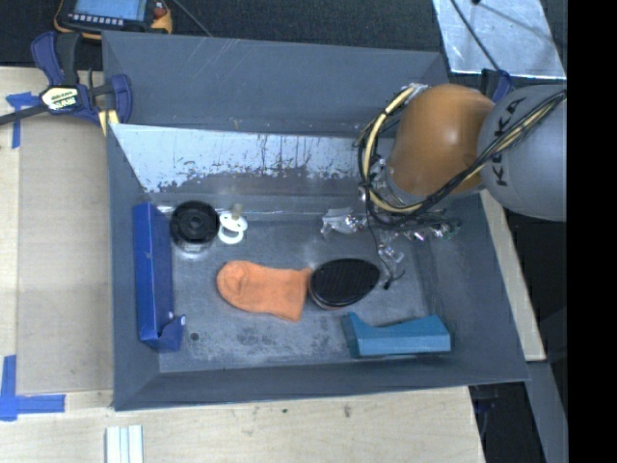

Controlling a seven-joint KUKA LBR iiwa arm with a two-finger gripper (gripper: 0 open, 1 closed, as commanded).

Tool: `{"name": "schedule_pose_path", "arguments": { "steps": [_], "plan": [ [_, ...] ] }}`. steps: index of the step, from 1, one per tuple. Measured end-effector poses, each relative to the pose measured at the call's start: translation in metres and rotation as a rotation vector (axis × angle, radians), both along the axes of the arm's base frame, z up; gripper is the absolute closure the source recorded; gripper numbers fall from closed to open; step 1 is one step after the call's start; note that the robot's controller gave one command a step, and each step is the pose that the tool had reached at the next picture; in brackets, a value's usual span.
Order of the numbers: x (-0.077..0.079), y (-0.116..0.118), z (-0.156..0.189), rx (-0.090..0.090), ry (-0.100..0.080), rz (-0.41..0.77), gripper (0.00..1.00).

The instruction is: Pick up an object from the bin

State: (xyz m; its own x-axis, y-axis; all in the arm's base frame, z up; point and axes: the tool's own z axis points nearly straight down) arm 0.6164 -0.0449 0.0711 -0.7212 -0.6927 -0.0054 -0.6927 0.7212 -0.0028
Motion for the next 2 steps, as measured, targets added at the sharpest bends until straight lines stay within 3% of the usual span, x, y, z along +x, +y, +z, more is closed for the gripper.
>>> {"name": "schedule_pose_path", "arguments": {
  "steps": [1,2],
  "plan": [
    [-0.0566,0.0132,-0.0011,0.0,0.002,-0.075,1.0],
    [-0.0566,0.0132,-0.001,0.0,0.001,-0.075,1.0]
  ]
}}
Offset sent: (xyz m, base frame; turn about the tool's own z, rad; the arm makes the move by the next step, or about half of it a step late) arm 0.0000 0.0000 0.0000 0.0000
